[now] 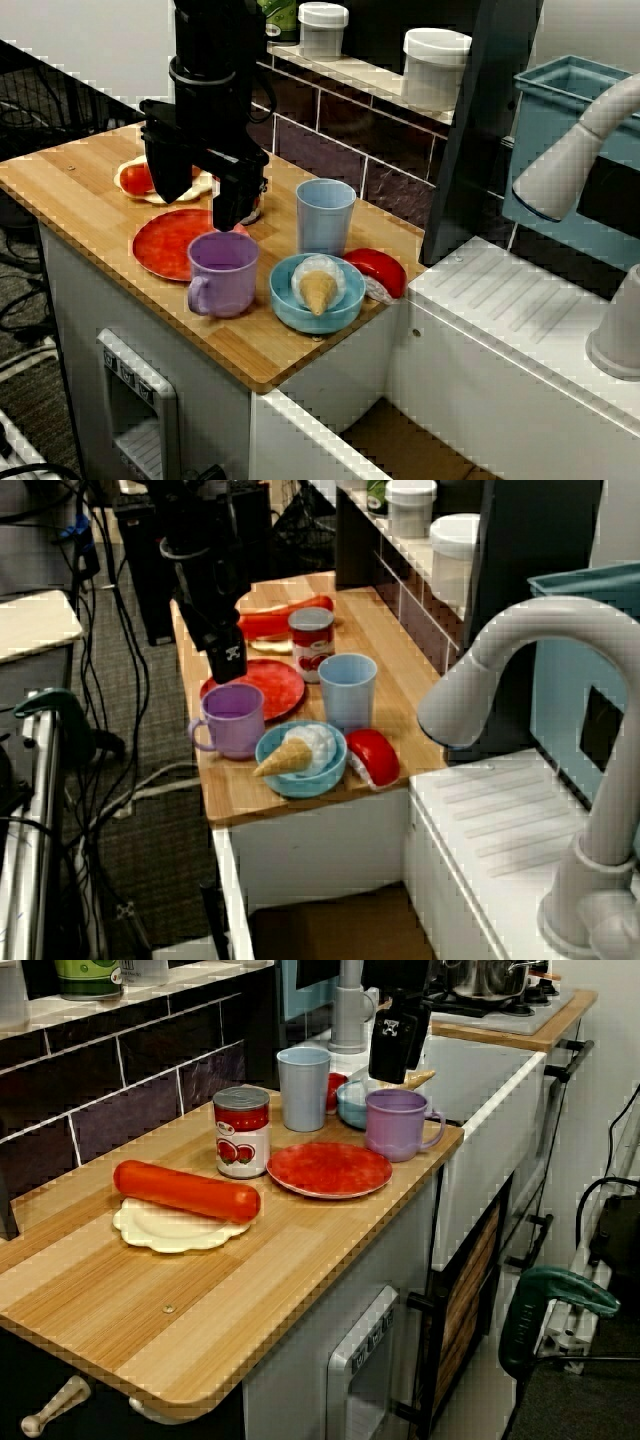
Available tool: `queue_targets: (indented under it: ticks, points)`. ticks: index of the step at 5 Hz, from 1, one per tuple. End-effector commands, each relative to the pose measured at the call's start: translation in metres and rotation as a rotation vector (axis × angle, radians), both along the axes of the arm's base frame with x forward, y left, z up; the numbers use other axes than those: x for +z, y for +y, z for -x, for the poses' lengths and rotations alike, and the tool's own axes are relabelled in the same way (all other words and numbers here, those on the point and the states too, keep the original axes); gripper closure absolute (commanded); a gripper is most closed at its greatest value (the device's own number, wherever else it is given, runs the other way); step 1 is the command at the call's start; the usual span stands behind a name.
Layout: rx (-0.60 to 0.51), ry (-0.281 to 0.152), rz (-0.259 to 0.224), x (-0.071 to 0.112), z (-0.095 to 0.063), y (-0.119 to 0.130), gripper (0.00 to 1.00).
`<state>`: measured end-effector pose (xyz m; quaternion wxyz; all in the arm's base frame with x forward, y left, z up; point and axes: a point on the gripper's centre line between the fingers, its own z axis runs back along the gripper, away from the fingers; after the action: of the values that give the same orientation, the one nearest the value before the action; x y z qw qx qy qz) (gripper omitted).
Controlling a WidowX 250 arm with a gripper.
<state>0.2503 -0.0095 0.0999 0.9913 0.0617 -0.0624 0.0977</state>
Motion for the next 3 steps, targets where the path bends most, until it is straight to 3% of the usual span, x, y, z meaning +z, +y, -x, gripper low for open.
queue_targets:
  ticks: [1, 3]
  points:
    - [0.0, -0.015, 0.006, -0.0056, 0.0056, 0.0088, 0.0]
    - [-0.005, -0.016, 0.025, 0.0001, 0.0085, 0.0091, 0.0]
